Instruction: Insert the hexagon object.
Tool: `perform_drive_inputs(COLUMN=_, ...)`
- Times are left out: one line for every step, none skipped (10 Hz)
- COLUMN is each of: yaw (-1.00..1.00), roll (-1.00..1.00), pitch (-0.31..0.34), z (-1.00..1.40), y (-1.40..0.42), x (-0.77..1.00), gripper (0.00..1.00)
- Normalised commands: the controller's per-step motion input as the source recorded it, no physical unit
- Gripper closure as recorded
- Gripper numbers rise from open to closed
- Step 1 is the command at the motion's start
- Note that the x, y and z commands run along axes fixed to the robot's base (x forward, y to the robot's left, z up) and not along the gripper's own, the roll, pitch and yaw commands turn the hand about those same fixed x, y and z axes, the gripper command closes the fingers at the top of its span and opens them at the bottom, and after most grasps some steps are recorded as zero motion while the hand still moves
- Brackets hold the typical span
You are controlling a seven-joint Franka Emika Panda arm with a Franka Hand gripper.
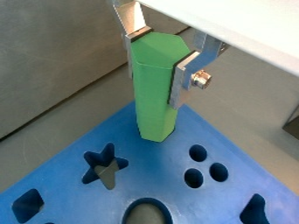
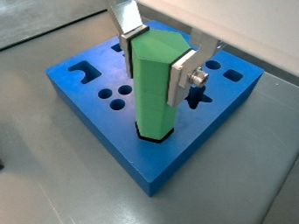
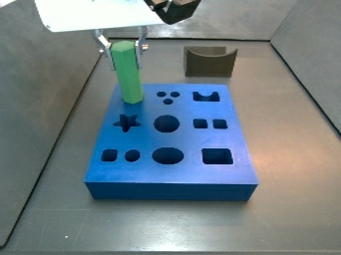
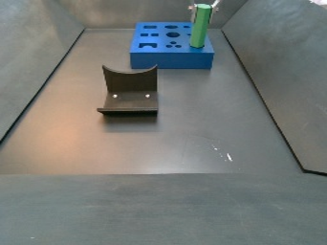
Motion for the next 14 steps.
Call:
perform_drive_inputs(yaw=-0.17, roll=0.0, pitch=0.0, z=-0.39, y=0.0, x=0.14, gripper=1.0)
perform_drive_inputs(yaw=-0.11, roll=0.0, pitch=-0.003, z=-0.48, y=0.0, x=0.01, gripper=1.0)
perform_drive_inputs(yaw=-0.1, roll=0.0, pitch=-0.036, z=-0.53, y=0.0, x=0.0, gripper=1.0)
perform_drive_inputs(yaw=-0.06, roll=0.0, pitch=-0.031, z=-0.48, y=0.03, x=-0.12, gripper=1.0)
perform_drive_inputs(yaw=-0.01, roll=0.0, pitch=-0.036, z=-0.5, y=0.06, x=-0.2, gripper=1.0)
perform_drive_inputs(yaw=0.0, roll=0.0, pitch=-0.033, z=-0.56, y=0.07, x=-0.22, gripper=1.0)
perform_drive_inputs(yaw=0.0, roll=0.0, pitch=-0.029, z=-0.59, y=0.04, x=-0.17, gripper=1.0)
perform_drive_inputs(yaw=0.0, roll=0.0, pitch=-0.066, z=-0.62, y=0.0, x=-0.05, gripper=1.0)
perform_drive_inputs(yaw=0.0, roll=0.0, pitch=-0.089, z=-0.63, y=0.0, x=-0.02, gripper=1.0)
perform_drive_inputs(yaw=0.0, roll=0.0, pitch=-0.103, z=-0.63, y=-0.01, x=0.0, gripper=1.0)
perform_drive_inputs(yaw=0.0, roll=0.02, pitch=-0.109, z=-0.68, y=-0.03, x=0.0, gripper=1.0)
perform_drive_inputs(yaw=0.0, roll=0.08, pitch=-0.074, z=-0.69, y=-0.01, x=0.0, gripper=1.0)
perform_drive_inputs(yaw=0.0, roll=0.14, pitch=-0.046, z=-0.62, y=-0.04, x=0.0, gripper=1.0)
perform_drive_inputs(yaw=0.0, roll=0.17, pitch=-0.043, z=-0.57, y=-0.03, x=0.0, gripper=1.0)
